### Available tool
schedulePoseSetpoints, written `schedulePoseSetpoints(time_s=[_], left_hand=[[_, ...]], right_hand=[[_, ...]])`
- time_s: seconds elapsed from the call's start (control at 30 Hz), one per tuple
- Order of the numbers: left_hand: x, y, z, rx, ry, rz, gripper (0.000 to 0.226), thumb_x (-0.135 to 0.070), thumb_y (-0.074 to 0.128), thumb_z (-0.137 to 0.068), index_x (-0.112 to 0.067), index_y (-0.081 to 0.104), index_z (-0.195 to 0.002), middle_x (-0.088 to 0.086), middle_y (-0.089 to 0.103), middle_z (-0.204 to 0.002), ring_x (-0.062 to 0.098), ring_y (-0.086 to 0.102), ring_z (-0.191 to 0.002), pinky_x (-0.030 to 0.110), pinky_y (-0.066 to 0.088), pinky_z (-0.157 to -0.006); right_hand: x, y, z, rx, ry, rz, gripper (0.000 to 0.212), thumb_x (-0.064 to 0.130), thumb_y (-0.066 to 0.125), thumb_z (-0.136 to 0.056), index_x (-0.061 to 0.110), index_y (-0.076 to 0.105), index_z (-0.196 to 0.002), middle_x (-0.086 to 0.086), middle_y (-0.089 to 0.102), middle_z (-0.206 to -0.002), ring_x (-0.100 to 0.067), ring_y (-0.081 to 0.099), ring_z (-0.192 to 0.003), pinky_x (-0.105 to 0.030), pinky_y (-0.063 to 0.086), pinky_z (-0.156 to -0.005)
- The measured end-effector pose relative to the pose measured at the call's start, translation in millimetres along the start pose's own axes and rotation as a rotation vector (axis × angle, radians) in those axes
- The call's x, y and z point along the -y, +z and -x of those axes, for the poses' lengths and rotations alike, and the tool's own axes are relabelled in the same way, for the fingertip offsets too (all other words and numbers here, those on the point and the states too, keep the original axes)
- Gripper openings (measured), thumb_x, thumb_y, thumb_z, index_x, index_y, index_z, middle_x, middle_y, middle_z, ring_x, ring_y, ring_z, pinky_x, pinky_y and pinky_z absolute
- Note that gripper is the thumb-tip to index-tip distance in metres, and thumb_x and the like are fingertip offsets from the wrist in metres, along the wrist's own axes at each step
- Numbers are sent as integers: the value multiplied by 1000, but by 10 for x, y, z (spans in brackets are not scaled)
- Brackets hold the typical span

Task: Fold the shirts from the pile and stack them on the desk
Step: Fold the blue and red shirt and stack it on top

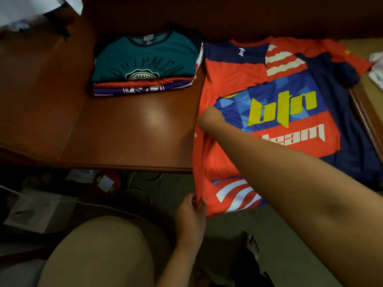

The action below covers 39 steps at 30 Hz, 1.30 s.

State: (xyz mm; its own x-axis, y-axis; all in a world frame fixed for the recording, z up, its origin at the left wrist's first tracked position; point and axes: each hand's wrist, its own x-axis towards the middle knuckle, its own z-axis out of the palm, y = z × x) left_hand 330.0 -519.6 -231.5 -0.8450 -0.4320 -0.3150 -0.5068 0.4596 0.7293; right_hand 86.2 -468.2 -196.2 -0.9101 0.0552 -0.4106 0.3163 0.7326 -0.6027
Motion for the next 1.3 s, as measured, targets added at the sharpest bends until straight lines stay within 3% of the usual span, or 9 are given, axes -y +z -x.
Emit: schedulePoseSetpoints(time_s=[0.07,0.17,0.27,0.43,0.57,0.77,0.93,1.07,1.3], left_hand=[[-48,5,50,0,70,-20,3,-11,63,-87,-12,66,-86,7,69,-80,21,60,-72,23,31,-60],[-184,45,166,4,189,-6,6,-7,63,-85,-13,64,-85,5,68,-79,14,59,-68,16,32,-58],[-365,153,284,151,214,-16,22,-19,61,-91,-22,63,-113,-8,66,-105,-3,57,-88,2,38,-73],[-421,329,352,577,244,-338,41,-40,57,-92,-33,49,-131,-12,49,-130,7,48,-121,24,41,-100],[-421,226,-96,393,387,-387,25,-32,53,-94,-22,63,-115,-1,58,-113,15,54,-106,32,45,-94],[-775,72,-1119,85,705,-492,34,-21,46,-89,-10,62,-117,14,58,-113,32,50,-107,44,42,-94],[-871,244,-1505,236,778,-759,53,-41,43,-97,-27,33,-147,1,25,-156,26,20,-144,49,21,-113],[-674,356,-1558,248,749,-853,58,-50,28,-99,-32,13,-152,-5,6,-161,20,3,-148,43,5,-118],[-636,317,-1539,296,728,-752,63,-50,31,-99,-27,9,-153,-2,-1,-162,19,-2,-148,40,-2,-118]], right_hand=[[1,-69,-18,-16,9,-113,36,11,51,-91,-2,53,-124,-22,56,-129,-38,58,-115,-43,50,-92],[-86,-223,-25,-88,-20,-335,29,6,52,-79,12,53,-107,-22,62,-110,-35,64,-94,-37,50,-61],[-211,-448,34,-138,-54,-499,44,1,52,-74,21,55,-113,-18,64,-103,-35,65,-89,-41,57,-68],[-678,-724,233,-285,-128,-364,58,0,55,-77,14,46,-132,-3,51,-78,-21,51,-70,-28,44,-60],[-1313,-539,767,-272,-63,-377,36,-1,54,-82,10,58,-116,-6,58,-86,-22,56,-80,-39,48,-76],[-2021,159,1456,-140,162,-517,15,6,57,-91,19,62,-96,-5,63,-103,-21,61,-93,-24,47,-75],[-1981,422,1365,-106,237,-748,36,19,69,-86,19,56,-120,-6,50,-128,-21,54,-116,-45,46,-101],[-2013,373,1373,23,236,-778,15,21,60,-92,24,59,-107,1,62,-115,-17,60,-107,-39,50,-96],[-2371,371,1485,-77,335,-468,13,15,56,-94,21,62,-104,0,60,-108,-16,60,-100,-35,52,-88]])
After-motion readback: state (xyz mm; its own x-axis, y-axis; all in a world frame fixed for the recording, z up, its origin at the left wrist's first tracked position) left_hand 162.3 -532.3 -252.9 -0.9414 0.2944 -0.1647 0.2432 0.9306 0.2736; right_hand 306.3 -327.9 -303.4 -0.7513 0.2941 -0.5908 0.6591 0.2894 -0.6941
